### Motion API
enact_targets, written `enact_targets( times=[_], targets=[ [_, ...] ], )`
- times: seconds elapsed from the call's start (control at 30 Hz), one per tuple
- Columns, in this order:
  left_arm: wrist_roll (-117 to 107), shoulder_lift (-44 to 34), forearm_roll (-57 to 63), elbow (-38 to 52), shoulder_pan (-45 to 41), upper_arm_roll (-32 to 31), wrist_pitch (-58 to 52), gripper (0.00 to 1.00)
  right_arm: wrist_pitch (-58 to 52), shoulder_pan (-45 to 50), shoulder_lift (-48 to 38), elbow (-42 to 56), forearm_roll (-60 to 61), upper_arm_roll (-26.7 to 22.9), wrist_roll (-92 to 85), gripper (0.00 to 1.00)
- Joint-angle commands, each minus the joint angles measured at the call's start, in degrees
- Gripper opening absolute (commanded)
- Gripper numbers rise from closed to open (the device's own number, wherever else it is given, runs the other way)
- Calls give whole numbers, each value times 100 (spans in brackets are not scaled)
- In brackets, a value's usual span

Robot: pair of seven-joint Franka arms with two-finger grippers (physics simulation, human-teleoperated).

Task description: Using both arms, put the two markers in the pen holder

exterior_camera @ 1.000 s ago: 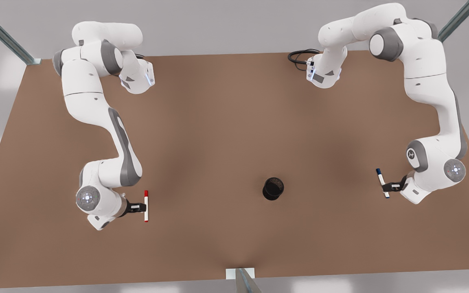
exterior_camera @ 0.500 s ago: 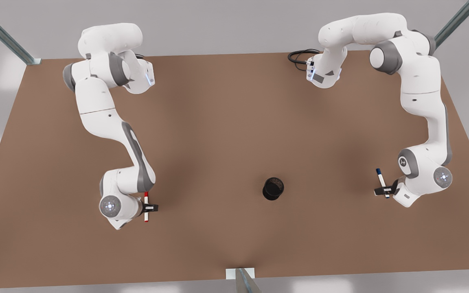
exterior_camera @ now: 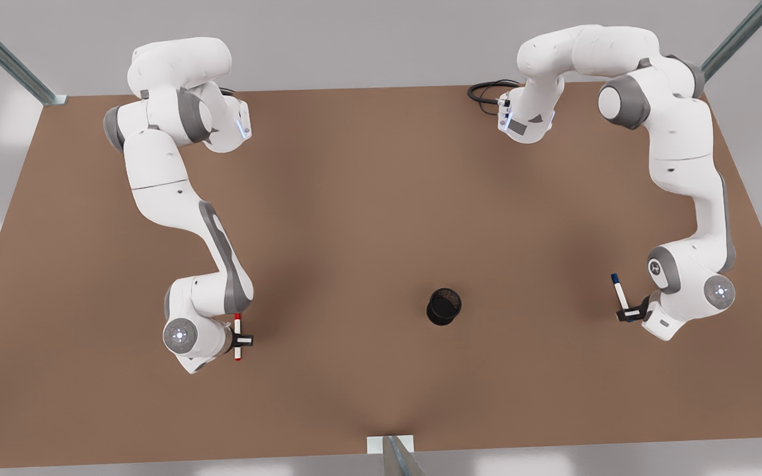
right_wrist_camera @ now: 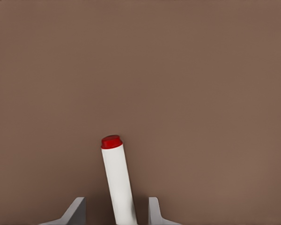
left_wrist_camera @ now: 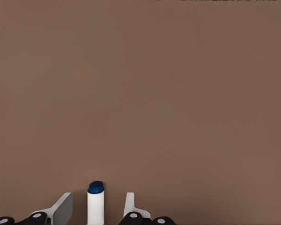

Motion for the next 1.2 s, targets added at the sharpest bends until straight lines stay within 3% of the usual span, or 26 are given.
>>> enact_targets(
  times=[0.0, 0.13, 0.23, 0.53, 0.63, 0.7, 0.77, 0.93, 1.0, 1.17],
  targets=[
    [-138, 10, 7, 39, 0, 3, 14, 66, 31, -1, -6, -3, 6, 0, -13, 61],
    [-147, 10, -2, 39, 0, 3, 14, 58, 241, -1, 11, -21, 6, -9, -109, 58],
    [-147, 19, -2, 39, 0, 3, 14, 52, 242, -1, 11, -21, 6, 0, -127, 46],
    [-147, 54, -2, 39, 0, 3, 14, 50, 268, -1, 11, -30, -3, 0, -145, 41],
    [-155, 54, -2, 39, -9, 3, 14, 38, 294, -1, 29, -47, 15, -9, -145, 41],
    [-164, 54, -2, 39, -9, 3, 5, 37, 303, -1, 29, -56, 6, -9, -145, 41],
    [-155, 54, -2, 39, -9, 3, 5, 36, 294, -1, 29, -74, 6, -9, -145, 33],
    [-155, 54, -2, 48, -9, 3, 5, 27, 268, 17, 2, -74, 15, 0, -127, 29],
    [-173, 45, -2, 48, -9, 3, 5, 21, 128, 61, -208, -74, 6, 26, -101, 29],
    [-138, -95, -2, 179, -88, 3, -232, 21, -285, 289, -1447, -293, -21, 167, -30, 30]
  ],
)
